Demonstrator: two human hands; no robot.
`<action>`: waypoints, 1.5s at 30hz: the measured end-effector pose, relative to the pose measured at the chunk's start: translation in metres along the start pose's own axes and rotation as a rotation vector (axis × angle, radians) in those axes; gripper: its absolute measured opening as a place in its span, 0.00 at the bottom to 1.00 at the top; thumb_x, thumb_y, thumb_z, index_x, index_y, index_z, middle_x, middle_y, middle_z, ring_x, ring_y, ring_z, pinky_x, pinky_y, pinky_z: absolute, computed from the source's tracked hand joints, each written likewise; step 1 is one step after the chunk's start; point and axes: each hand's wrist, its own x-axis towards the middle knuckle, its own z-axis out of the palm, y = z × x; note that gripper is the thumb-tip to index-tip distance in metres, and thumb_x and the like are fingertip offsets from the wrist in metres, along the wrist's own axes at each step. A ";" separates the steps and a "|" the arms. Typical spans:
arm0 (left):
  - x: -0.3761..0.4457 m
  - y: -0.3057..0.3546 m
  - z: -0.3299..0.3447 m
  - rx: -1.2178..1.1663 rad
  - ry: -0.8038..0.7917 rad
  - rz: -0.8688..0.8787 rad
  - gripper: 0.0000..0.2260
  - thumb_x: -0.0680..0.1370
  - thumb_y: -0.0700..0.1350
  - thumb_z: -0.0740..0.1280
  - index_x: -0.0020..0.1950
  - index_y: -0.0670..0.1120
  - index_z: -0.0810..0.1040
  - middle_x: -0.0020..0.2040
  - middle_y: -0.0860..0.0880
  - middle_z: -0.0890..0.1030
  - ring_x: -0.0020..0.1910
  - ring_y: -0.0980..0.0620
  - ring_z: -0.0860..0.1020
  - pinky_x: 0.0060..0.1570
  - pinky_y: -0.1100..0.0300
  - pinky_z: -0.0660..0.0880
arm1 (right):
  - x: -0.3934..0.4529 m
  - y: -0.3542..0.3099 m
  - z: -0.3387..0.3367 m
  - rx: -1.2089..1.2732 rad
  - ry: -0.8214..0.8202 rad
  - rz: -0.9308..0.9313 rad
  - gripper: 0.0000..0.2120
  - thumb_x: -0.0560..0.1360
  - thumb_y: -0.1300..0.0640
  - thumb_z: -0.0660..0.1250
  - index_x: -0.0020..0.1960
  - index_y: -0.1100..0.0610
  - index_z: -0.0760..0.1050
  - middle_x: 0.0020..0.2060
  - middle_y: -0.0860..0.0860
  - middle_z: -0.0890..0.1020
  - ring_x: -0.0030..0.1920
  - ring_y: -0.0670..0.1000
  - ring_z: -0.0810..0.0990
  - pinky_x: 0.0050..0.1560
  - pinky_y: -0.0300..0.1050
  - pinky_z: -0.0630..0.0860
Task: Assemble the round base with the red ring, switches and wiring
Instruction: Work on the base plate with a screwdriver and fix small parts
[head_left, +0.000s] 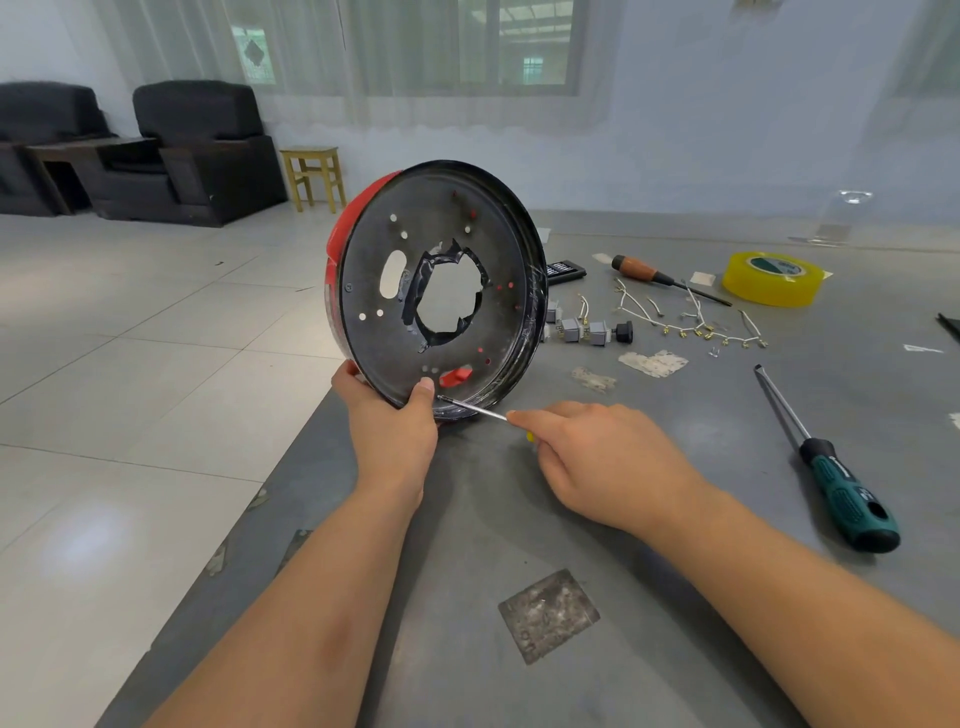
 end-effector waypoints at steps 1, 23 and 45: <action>0.000 0.000 0.000 0.013 -0.001 0.008 0.24 0.79 0.36 0.73 0.68 0.52 0.65 0.57 0.58 0.80 0.57 0.49 0.83 0.63 0.41 0.81 | 0.000 -0.003 0.000 0.017 -0.011 0.011 0.21 0.80 0.52 0.54 0.72 0.42 0.68 0.57 0.48 0.82 0.53 0.60 0.82 0.48 0.52 0.80; -0.002 -0.003 -0.002 0.196 -0.014 0.112 0.26 0.79 0.38 0.73 0.69 0.54 0.63 0.55 0.64 0.78 0.46 0.76 0.78 0.53 0.65 0.75 | 0.010 -0.007 -0.011 1.305 -0.229 0.592 0.08 0.82 0.50 0.67 0.58 0.53 0.74 0.38 0.56 0.87 0.32 0.54 0.85 0.27 0.42 0.75; -0.008 0.002 0.000 0.253 -0.008 0.119 0.25 0.79 0.38 0.72 0.68 0.54 0.63 0.53 0.64 0.77 0.48 0.70 0.78 0.57 0.59 0.75 | 0.015 -0.001 -0.015 1.102 -0.421 0.582 0.21 0.71 0.46 0.79 0.48 0.61 0.75 0.33 0.56 0.83 0.29 0.53 0.81 0.27 0.41 0.75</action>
